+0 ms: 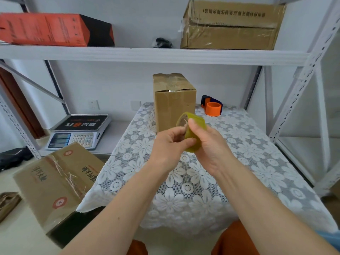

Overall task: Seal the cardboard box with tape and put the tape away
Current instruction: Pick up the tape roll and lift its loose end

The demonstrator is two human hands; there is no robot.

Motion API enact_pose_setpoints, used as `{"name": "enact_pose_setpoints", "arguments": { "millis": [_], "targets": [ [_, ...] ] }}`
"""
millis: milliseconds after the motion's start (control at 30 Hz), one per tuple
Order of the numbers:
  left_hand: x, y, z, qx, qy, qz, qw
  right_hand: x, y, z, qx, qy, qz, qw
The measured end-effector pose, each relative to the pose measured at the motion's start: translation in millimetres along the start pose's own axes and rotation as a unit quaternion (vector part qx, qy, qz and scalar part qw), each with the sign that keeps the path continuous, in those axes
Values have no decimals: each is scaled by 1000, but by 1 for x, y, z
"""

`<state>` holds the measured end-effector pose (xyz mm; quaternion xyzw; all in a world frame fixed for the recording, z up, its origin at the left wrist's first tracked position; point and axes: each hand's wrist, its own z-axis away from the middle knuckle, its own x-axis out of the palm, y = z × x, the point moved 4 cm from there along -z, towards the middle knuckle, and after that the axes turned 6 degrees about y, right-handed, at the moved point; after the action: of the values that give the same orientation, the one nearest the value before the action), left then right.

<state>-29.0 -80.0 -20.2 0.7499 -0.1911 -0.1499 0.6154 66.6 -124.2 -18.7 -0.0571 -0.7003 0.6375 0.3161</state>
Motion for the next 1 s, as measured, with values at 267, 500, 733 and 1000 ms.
{"name": "enact_pose_setpoints", "arguments": {
  "millis": [267, 500, 733, 1000],
  "targets": [
    [-2, -3, -2, -39, -20, 43, 998, -3, 0, 3, -4, -36, -19, 999],
    [-1, -6, -3, -63, -18, 47, 997, -4, -4, 6, 11, -48, -41, 998],
    [2, -22, -6, -124, -15, 72, 990, -9, 2, 0, 36, 30, -25, 999],
    [3, -29, -15, -197, 53, 131, 970, -11, 7, -5, -16, -3, 46, 999]
  ]
}}
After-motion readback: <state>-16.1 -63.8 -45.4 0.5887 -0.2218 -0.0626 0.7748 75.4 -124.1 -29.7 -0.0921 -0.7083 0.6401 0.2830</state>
